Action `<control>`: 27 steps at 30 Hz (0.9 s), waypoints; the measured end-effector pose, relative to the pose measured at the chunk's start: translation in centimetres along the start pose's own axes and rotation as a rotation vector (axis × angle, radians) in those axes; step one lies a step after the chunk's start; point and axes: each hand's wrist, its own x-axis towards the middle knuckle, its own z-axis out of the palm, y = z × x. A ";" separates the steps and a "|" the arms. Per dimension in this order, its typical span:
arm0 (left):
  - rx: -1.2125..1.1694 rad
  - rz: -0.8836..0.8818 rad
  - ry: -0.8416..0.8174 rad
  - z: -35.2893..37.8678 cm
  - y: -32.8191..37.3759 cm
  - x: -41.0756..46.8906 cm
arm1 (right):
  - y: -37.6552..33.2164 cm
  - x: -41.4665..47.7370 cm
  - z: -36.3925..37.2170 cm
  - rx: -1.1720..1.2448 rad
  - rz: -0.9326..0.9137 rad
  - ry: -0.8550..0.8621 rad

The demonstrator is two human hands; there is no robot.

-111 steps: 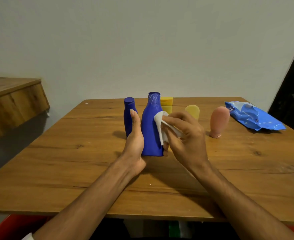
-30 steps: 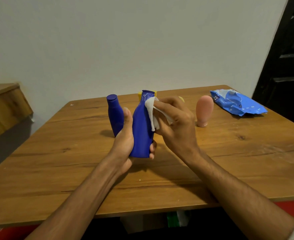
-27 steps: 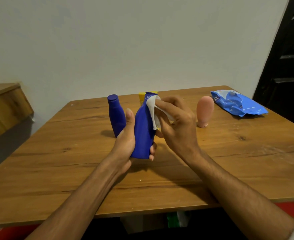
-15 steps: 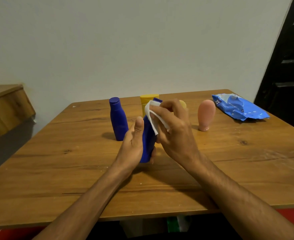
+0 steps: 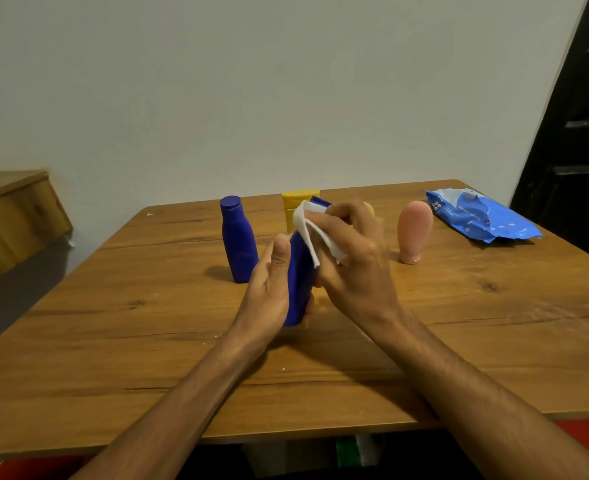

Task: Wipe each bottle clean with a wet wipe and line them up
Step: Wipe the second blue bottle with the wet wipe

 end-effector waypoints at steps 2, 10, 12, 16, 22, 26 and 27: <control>-0.017 -0.019 -0.005 0.0 0.0 -0.1 | 0.1 0.0 -0.1 0.049 0.035 0.030; -0.184 -0.136 -0.035 0.1 0.6 -0.1 | 0.5 0.4 -0.3 0.199 0.142 0.104; -0.257 -0.177 -0.032 0.0 0.6 -0.1 | 0.3 0.4 -0.3 0.257 0.164 0.098; -0.384 -0.251 -0.105 -0.2 0.9 0.0 | 0.2 0.6 -0.4 0.310 0.217 0.094; -0.504 -0.282 -0.159 -0.4 1.2 -0.1 | 0.1 0.6 -0.4 0.343 0.332 0.080; -0.515 -0.293 -0.185 -0.5 1.3 0.0 | 0.0 0.8 -0.4 0.381 0.384 0.096; -0.526 -0.298 -0.195 -0.5 1.3 -0.1 | 0.0 0.8 -0.4 0.396 0.400 0.103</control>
